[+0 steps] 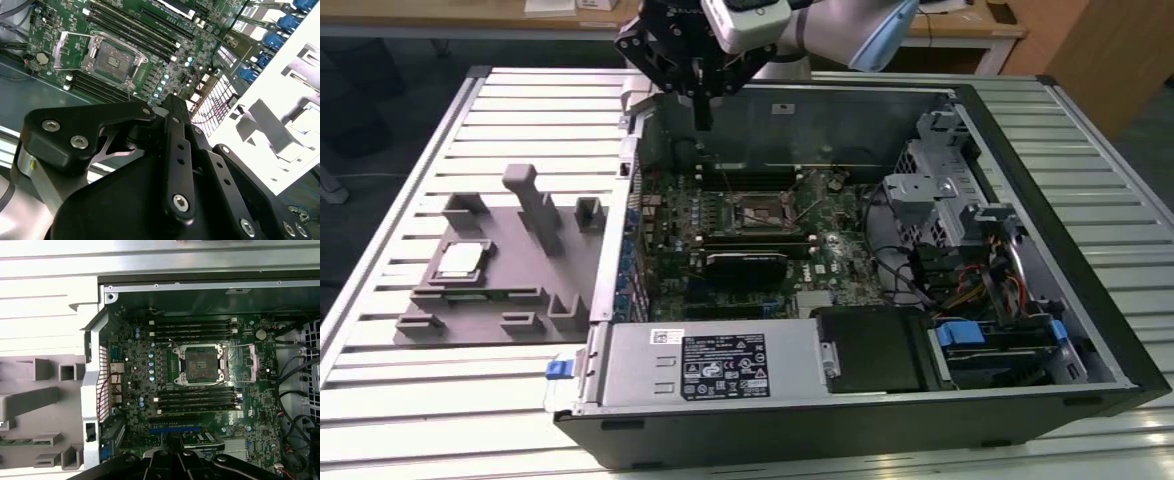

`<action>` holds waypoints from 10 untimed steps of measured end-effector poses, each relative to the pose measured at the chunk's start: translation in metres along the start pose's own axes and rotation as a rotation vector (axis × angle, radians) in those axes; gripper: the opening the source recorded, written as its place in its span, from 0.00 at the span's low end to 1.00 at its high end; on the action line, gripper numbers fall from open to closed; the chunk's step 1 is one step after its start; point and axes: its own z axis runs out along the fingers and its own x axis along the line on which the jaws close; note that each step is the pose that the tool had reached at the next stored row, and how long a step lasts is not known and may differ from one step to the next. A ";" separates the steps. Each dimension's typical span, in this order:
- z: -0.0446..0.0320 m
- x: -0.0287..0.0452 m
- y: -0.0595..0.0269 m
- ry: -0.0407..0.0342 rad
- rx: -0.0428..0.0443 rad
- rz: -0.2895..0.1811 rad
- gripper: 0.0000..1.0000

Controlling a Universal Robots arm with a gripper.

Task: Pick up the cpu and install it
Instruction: 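Reach for the cpu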

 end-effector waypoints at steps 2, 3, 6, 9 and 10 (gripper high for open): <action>-0.0001 0.0025 -0.0002 0.0000 0.0000 0.000 0.11; -0.0001 0.0039 -0.0003 0.0000 0.0000 0.000 0.11; -0.0002 0.0081 -0.0006 -0.0001 0.0000 0.000 0.11; -0.0004 0.0121 -0.0009 -0.0001 0.0000 0.001 0.11; -0.0004 0.0136 -0.0010 -0.0002 0.0000 0.001 0.11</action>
